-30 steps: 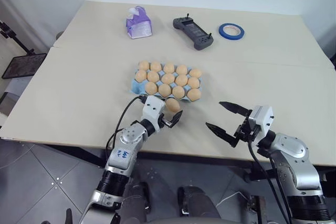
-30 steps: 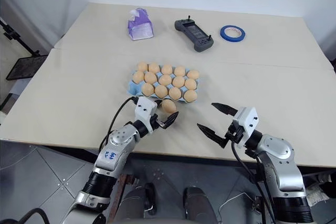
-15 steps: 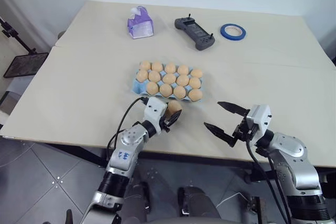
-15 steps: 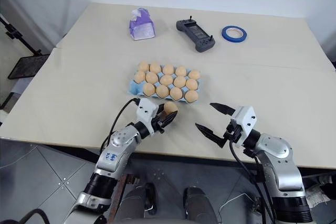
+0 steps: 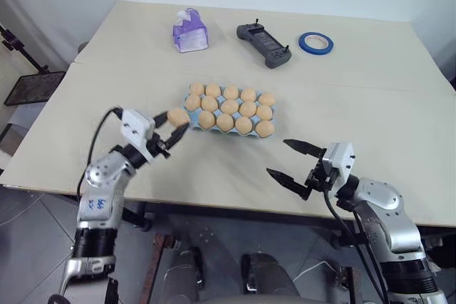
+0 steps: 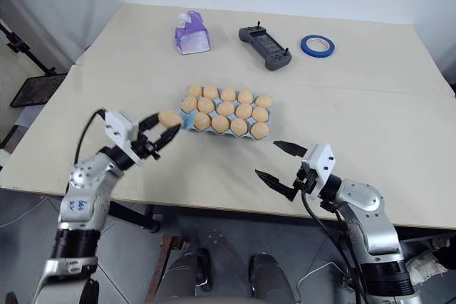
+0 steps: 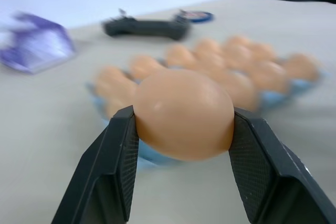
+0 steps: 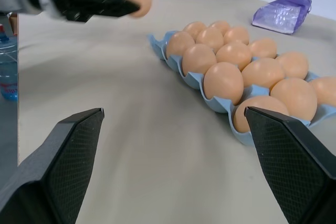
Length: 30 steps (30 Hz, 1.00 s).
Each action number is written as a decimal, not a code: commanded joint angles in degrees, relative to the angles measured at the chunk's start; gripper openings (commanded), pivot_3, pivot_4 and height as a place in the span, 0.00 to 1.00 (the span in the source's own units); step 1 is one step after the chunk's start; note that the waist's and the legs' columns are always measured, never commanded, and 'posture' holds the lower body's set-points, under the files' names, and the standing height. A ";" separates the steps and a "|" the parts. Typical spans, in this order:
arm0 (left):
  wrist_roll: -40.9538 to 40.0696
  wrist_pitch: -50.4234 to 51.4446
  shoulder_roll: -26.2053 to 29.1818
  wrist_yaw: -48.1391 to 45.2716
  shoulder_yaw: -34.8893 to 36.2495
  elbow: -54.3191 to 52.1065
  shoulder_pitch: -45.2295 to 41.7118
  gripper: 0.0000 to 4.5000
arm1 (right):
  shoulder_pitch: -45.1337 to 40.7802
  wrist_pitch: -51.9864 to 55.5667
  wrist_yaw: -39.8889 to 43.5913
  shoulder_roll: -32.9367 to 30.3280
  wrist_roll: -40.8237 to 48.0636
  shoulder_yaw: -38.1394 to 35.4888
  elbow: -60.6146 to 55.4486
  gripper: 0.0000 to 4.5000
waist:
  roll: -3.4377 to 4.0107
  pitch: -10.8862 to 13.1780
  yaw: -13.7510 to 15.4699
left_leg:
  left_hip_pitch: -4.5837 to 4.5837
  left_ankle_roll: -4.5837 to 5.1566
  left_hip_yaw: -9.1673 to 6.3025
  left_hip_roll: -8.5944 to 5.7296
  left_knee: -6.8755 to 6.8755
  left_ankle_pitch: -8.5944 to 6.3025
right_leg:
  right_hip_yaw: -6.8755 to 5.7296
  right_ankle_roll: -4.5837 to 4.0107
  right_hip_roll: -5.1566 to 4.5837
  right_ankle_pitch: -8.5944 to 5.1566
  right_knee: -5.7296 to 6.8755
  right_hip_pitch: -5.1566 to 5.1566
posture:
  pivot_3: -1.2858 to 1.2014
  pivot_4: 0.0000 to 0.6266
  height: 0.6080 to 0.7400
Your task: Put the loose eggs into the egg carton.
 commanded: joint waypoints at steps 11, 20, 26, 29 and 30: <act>2.95 -2.07 -2.13 0.04 -3.00 11.74 -8.28 0.81 | -1.92 -0.47 -1.57 1.63 0.10 0.94 -0.23 1.00 | -0.02 0.01 0.38 | 0.00 -0.02 0.10 0.08 -0.03 0.04 | 0.07 0.04 0.18 -0.03 0.06 -0.13 | 0.52 0.24 1.00; -0.31 -0.74 4.21 -1.74 2.14 3.23 -1.23 0.98 | -2.17 -0.30 -1.49 1.57 0.28 1.02 0.01 1.00 | -0.02 0.01 -0.36 | 0.01 -0.05 0.09 0.10 -0.01 0.02 | 0.07 0.03 0.14 -0.03 0.16 -0.11 | 0.52 0.24 1.00; -4.32 -2.41 12.58 -11.51 6.89 -4.40 10.44 0.98 | -1.82 0.15 0.23 -0.14 0.63 0.42 0.28 1.00 | -0.02 0.01 -0.68 | 0.10 -0.09 0.18 0.09 -0.23 0.02 | 0.12 -0.04 0.11 -0.06 0.10 -0.13 | 0.52 0.24 1.00; -7.30 -1.30 15.53 -16.64 8.29 -7.30 15.31 0.98 | -2.00 -0.07 1.70 -1.22 0.96 -0.15 1.43 1.00 | -0.02 0.01 -0.64 | 0.11 -0.11 0.17 0.09 -0.32 0.01 | 0.11 -0.12 0.04 -0.11 0.07 -0.16 | 0.52 0.24 1.00; -7.89 -0.58 16.36 -18.17 8.22 -8.40 16.85 0.98 | -2.24 -0.34 2.16 -1.51 0.99 -0.32 2.07 1.00 | -0.02 0.01 -0.53 | 0.10 -0.12 0.17 0.09 -0.36 0.01 | 0.09 -0.14 0.00 -0.12 0.03 -0.16 | 0.52 0.24 1.00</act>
